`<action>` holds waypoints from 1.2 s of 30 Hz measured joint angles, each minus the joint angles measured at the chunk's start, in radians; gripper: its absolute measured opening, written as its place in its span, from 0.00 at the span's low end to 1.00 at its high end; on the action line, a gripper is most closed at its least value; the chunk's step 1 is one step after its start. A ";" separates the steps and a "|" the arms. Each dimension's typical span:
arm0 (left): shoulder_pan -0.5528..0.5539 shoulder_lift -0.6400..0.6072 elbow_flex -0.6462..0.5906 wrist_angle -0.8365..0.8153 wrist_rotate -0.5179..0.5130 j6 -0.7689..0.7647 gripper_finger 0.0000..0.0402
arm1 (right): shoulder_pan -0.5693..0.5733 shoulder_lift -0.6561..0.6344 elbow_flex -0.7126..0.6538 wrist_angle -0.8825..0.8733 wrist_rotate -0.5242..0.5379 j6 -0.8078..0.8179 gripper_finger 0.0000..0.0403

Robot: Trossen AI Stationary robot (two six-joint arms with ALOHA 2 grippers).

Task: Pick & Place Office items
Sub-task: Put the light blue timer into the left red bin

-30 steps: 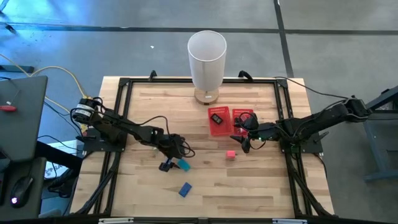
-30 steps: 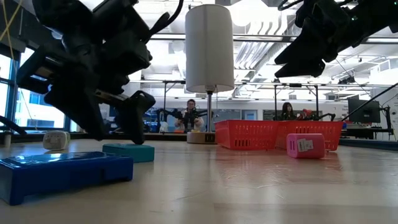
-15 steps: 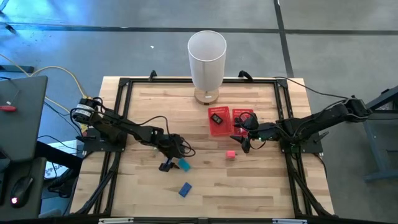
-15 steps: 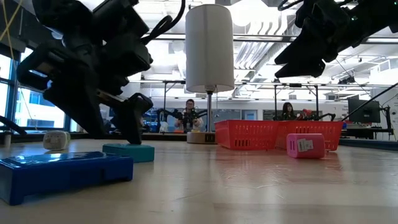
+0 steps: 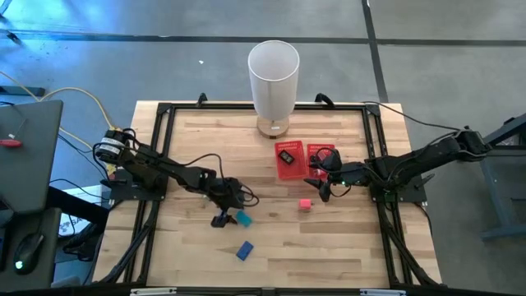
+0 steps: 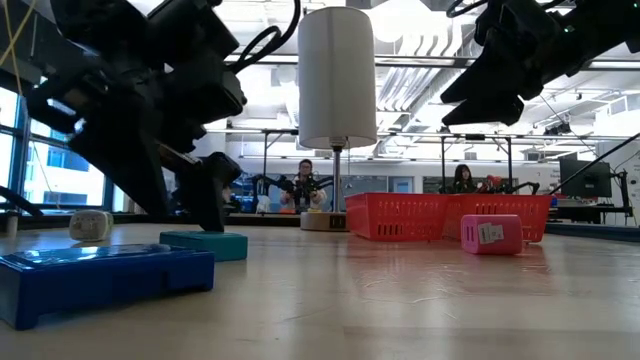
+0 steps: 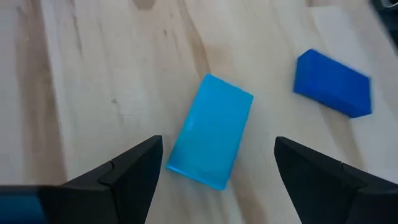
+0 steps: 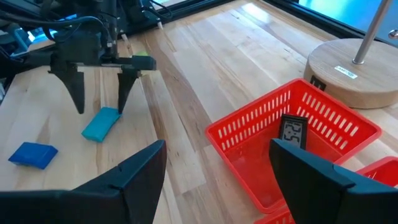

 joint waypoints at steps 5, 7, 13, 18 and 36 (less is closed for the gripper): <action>-0.020 0.000 0.000 -0.019 -0.090 0.114 0.75 | 0.000 0.000 0.000 0.018 0.000 0.002 0.68; -0.028 0.000 0.000 -0.028 -0.110 0.148 0.75 | 0.000 0.000 0.000 0.030 0.000 0.002 0.68; -0.032 0.000 0.000 -0.074 -0.116 0.156 0.75 | 0.000 0.000 0.000 0.047 0.000 -0.001 0.68; -0.034 0.014 0.001 -0.075 -0.142 0.157 0.75 | 0.000 0.000 0.000 0.047 -0.005 0.000 0.68; -0.035 0.062 0.003 -0.031 -0.169 0.224 0.75 | 0.000 0.015 0.000 0.052 -0.056 -0.007 0.68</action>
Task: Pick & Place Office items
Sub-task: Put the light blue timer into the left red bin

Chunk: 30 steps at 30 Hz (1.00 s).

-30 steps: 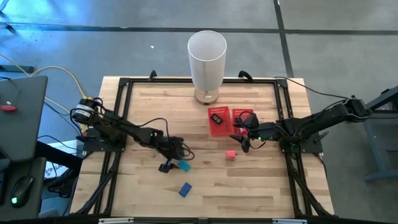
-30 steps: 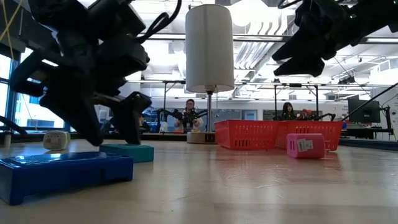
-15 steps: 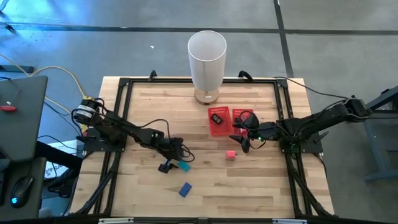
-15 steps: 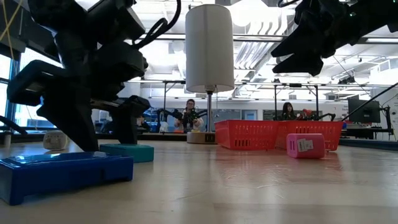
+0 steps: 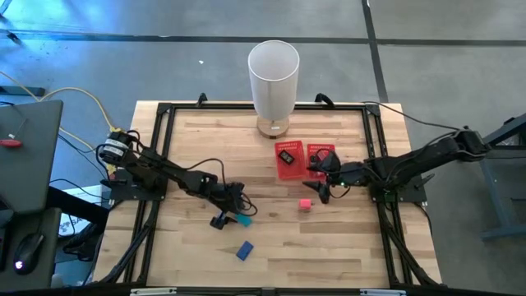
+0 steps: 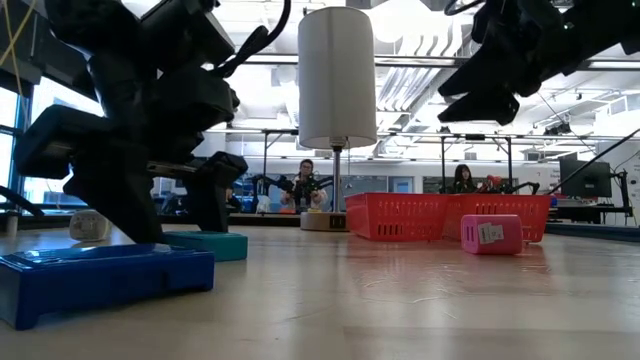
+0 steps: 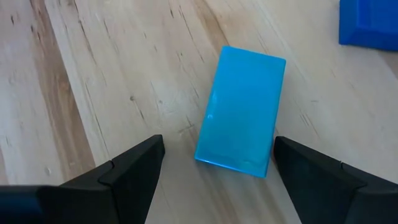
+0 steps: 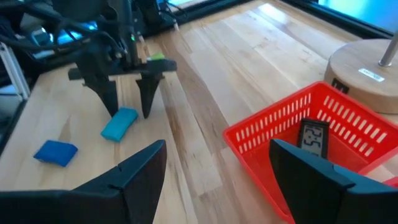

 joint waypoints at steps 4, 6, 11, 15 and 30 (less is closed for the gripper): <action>-0.012 0.000 0.000 -0.006 -0.024 0.004 0.75 | 0.000 0.034 0.000 0.001 -0.020 -0.002 0.68; -0.018 0.001 -0.001 -0.007 -0.037 -0.007 0.75 | 0.000 0.057 0.000 0.000 -0.031 -0.002 0.68; -0.038 0.001 -0.002 -0.012 -0.077 -0.024 0.75 | 0.001 0.112 0.000 0.021 -0.054 -0.014 0.68; -0.049 0.001 -0.002 -0.013 -0.092 -0.063 0.75 | 0.023 0.158 0.000 0.087 -0.053 -0.041 0.68; -0.088 0.034 -0.004 0.044 -0.118 -0.034 0.75 | 0.135 0.247 0.000 0.266 -0.048 -0.082 0.68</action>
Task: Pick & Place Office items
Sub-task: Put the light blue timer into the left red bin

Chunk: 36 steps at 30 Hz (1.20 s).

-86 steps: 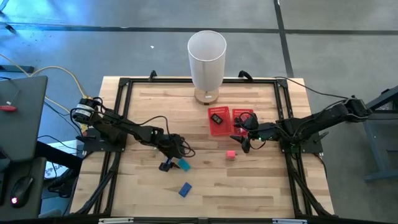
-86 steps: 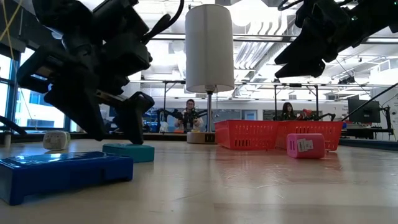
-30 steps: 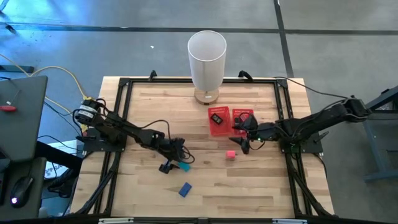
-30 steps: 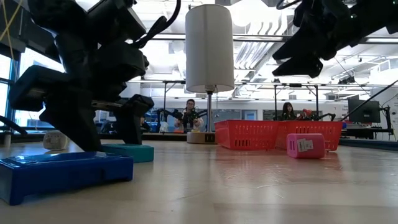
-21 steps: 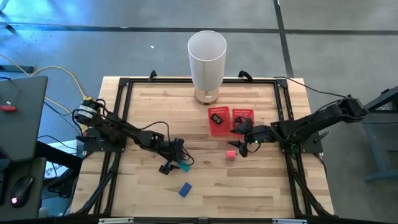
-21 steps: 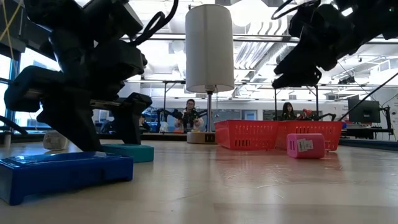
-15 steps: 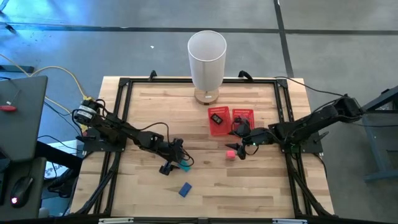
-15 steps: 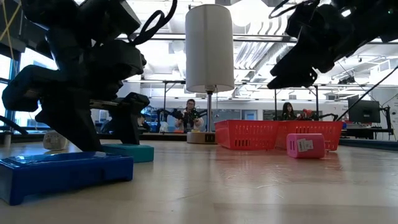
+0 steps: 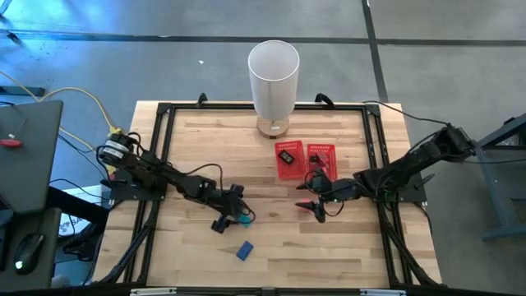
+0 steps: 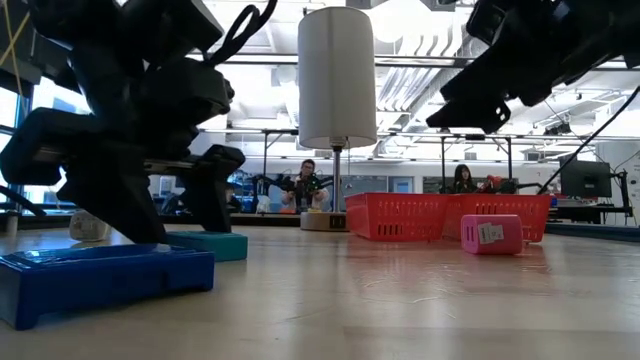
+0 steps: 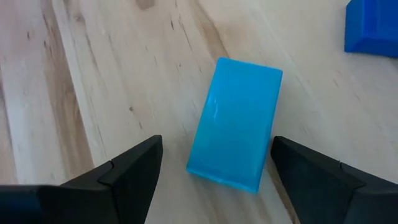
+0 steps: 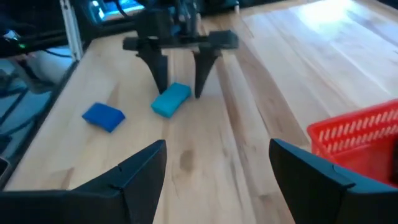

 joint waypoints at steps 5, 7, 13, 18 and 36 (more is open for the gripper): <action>0.000 0.057 0.002 0.047 0.043 0.002 0.75 | 0.009 0.000 0.000 0.041 0.002 0.000 0.68; 0.001 0.077 0.003 0.059 0.059 -0.004 0.75 | 0.009 0.000 0.000 0.052 0.003 0.000 0.68; 0.006 0.116 0.003 0.109 0.092 -0.006 0.75 | 0.008 0.000 0.000 0.093 0.003 -0.010 0.68; 0.005 0.131 0.002 0.141 0.092 -0.034 0.75 | 0.009 0.000 0.000 0.093 -0.011 -0.013 0.68; -0.027 0.175 -0.024 0.236 0.042 -0.086 0.75 | 0.078 0.000 0.000 0.101 -0.060 0.035 0.68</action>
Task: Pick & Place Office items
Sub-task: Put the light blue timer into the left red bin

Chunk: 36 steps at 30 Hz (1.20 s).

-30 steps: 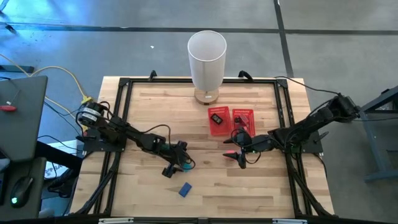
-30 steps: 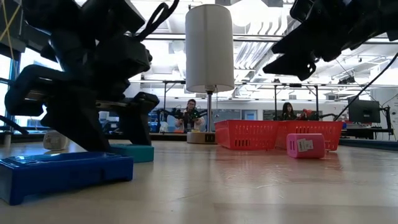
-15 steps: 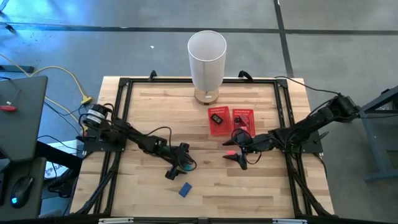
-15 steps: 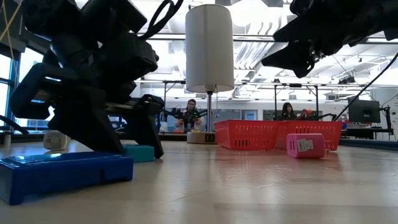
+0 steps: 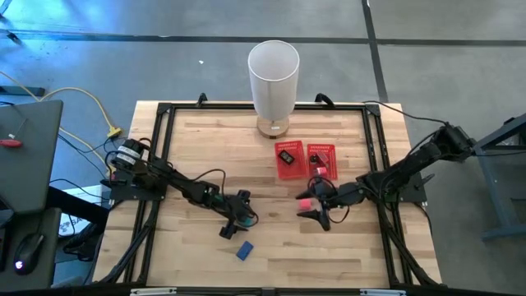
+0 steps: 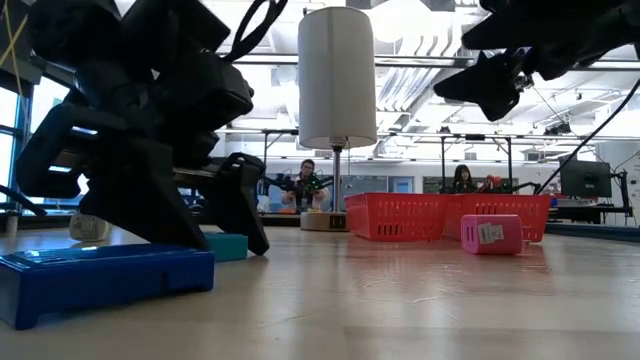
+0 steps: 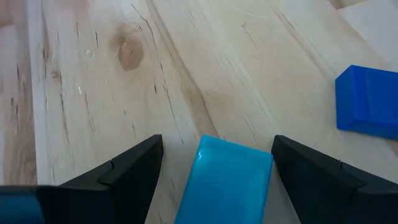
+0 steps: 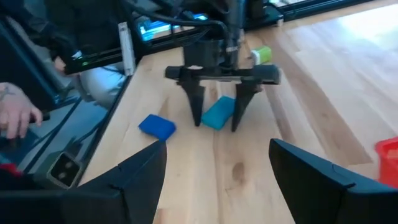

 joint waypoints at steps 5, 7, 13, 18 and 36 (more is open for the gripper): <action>-0.001 -0.001 -0.051 0.066 0.000 -0.010 0.75 | -0.002 0.000 0.000 0.041 0.022 0.002 0.68; -0.005 -0.001 -0.069 0.096 -0.001 -0.012 0.75 | -0.004 0.000 0.000 0.065 0.022 0.000 0.68; -0.019 -0.002 -0.115 0.170 -0.019 -0.017 0.75 | -0.006 -0.001 0.001 0.132 0.037 -0.007 0.68; -0.019 -0.002 -0.119 0.177 -0.018 0.003 0.75 | -0.006 -0.001 0.001 0.171 0.036 -0.007 0.68; -0.017 0.074 -0.147 0.371 0.005 0.026 0.75 | -0.006 -0.001 0.001 0.238 0.036 -0.002 0.68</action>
